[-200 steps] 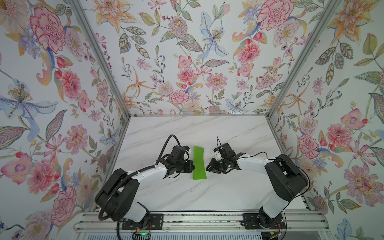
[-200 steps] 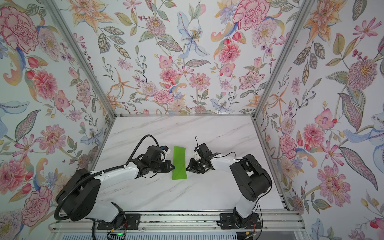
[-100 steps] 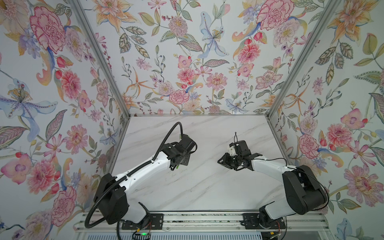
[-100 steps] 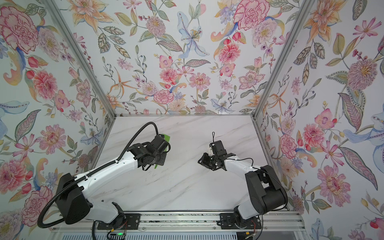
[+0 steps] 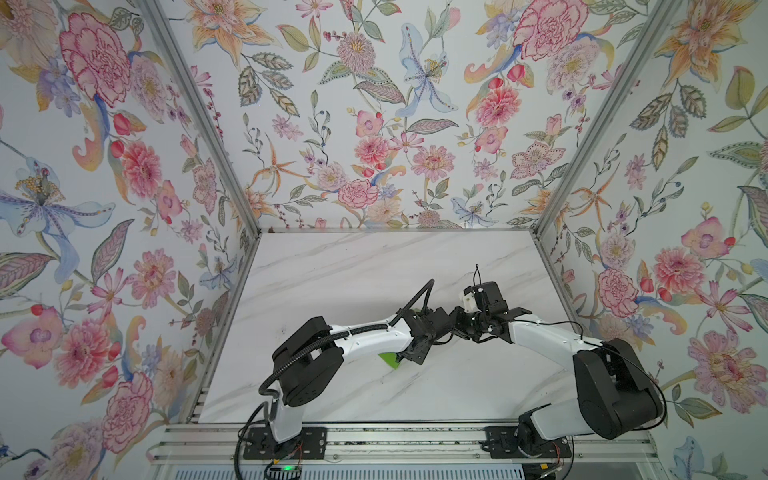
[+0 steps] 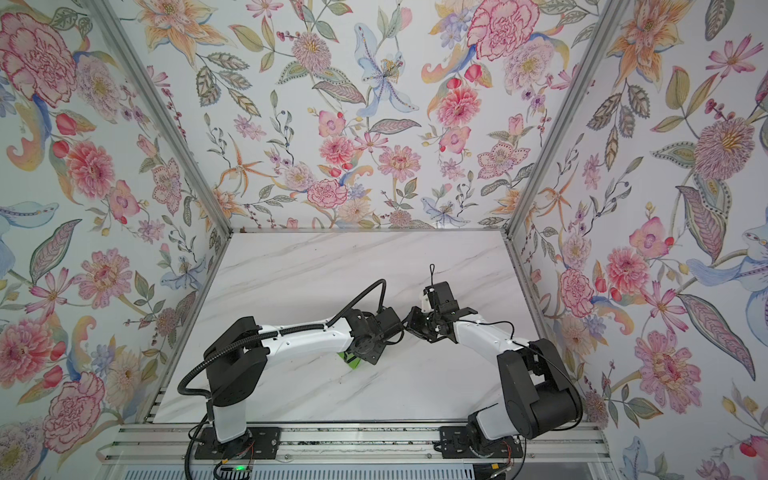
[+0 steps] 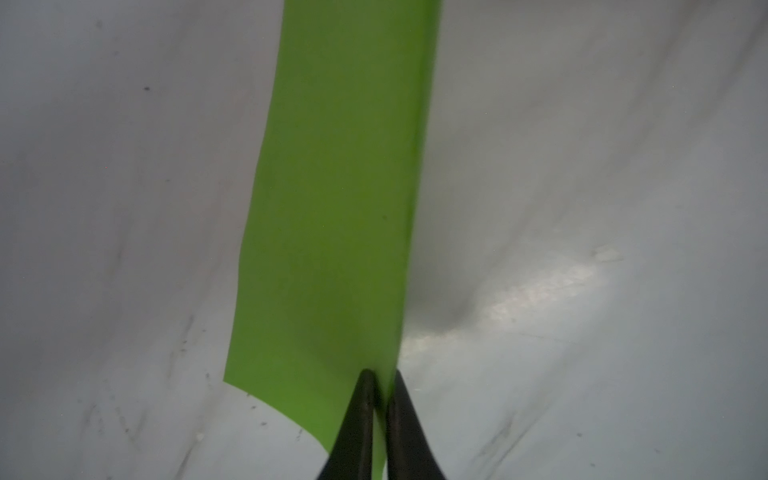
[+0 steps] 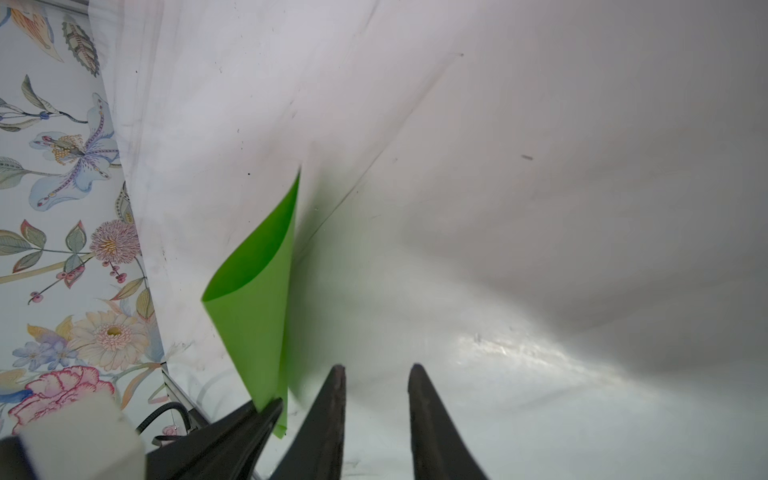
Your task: Fold a paper plane with a square sheet of paper (fold left side to right side)
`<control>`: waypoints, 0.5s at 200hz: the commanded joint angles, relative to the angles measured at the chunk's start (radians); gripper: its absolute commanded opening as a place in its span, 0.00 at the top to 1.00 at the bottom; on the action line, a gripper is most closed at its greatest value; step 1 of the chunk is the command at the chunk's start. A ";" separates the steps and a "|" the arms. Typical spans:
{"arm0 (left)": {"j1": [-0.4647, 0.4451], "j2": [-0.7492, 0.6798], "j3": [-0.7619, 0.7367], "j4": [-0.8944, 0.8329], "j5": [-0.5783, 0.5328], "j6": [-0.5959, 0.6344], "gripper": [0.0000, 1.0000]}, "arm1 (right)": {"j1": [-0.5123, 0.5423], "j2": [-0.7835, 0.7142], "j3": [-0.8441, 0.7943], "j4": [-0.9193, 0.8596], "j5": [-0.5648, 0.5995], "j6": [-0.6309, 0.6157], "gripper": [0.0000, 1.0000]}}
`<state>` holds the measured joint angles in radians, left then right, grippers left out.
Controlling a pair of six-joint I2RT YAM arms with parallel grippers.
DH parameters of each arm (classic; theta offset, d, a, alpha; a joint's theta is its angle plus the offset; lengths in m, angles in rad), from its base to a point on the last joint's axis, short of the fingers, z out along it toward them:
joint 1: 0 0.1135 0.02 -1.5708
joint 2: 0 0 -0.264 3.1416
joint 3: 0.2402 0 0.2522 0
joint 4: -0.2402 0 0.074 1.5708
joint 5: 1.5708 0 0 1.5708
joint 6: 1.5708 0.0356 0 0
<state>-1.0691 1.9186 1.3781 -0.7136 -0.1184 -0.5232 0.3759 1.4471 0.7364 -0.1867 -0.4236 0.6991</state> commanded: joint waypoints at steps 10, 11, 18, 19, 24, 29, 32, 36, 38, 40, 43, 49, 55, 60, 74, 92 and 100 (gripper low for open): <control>0.026 -0.066 -0.039 0.215 0.170 -0.017 0.76 | -0.005 -0.059 -0.018 -0.068 0.047 -0.008 0.72; 0.027 -0.070 -0.040 0.218 0.171 -0.017 0.75 | -0.005 -0.061 -0.019 -0.069 0.047 -0.007 0.72; 0.036 -0.089 -0.048 0.231 0.172 -0.015 0.73 | -0.005 -0.070 -0.024 -0.071 0.049 0.002 0.72; 0.039 -0.092 -0.049 0.234 0.173 -0.014 0.73 | -0.004 -0.072 -0.025 -0.071 0.049 0.004 0.72; 0.048 -0.108 -0.059 0.245 0.174 -0.014 0.71 | -0.003 -0.078 -0.029 -0.072 0.050 0.014 0.71; 0.059 -0.124 -0.071 0.259 0.179 -0.013 0.70 | -0.002 -0.084 -0.031 -0.075 0.051 0.022 0.71; 0.064 -0.134 -0.079 0.266 0.183 -0.012 0.69 | 0.001 -0.086 -0.031 -0.077 0.051 0.028 0.71; 0.074 -0.146 -0.090 0.279 0.187 -0.012 0.68 | 0.001 -0.090 -0.031 -0.081 0.052 0.034 0.71; 0.080 -0.154 -0.095 0.284 0.190 -0.012 0.67 | 0.003 -0.092 -0.031 -0.083 0.051 0.037 0.70; 0.085 -0.160 -0.102 0.289 0.192 -0.012 0.67 | 0.004 -0.093 -0.031 -0.087 0.052 0.040 0.70; 0.093 -0.171 -0.112 0.298 0.196 -0.012 0.66 | 0.007 -0.095 -0.030 -0.090 0.052 0.044 0.69; 0.109 -0.190 -0.131 0.311 0.204 -0.010 0.65 | 0.014 -0.100 -0.028 -0.102 0.054 0.052 0.67; 0.126 -0.207 -0.149 0.321 0.207 -0.006 0.63 | 0.021 -0.102 -0.028 -0.107 0.055 0.061 0.66; 0.141 -0.218 -0.164 0.325 0.208 -0.001 0.61 | 0.029 -0.103 -0.028 -0.110 0.054 0.069 0.64; 0.177 -0.242 -0.200 0.330 0.215 0.022 0.52 | 0.055 -0.091 -0.028 -0.105 0.047 0.090 0.61; 0.221 -0.255 -0.228 0.329 0.243 0.055 0.46 | 0.092 -0.061 -0.031 -0.078 0.045 0.117 0.57; 0.236 -0.257 -0.238 0.333 0.258 0.069 0.44 | 0.108 -0.044 -0.031 -0.063 0.045 0.129 0.56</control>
<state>-0.8742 1.6745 1.1851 -0.3965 0.0834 -0.5045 0.4450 1.3655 0.7181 -0.2581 -0.3843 0.7780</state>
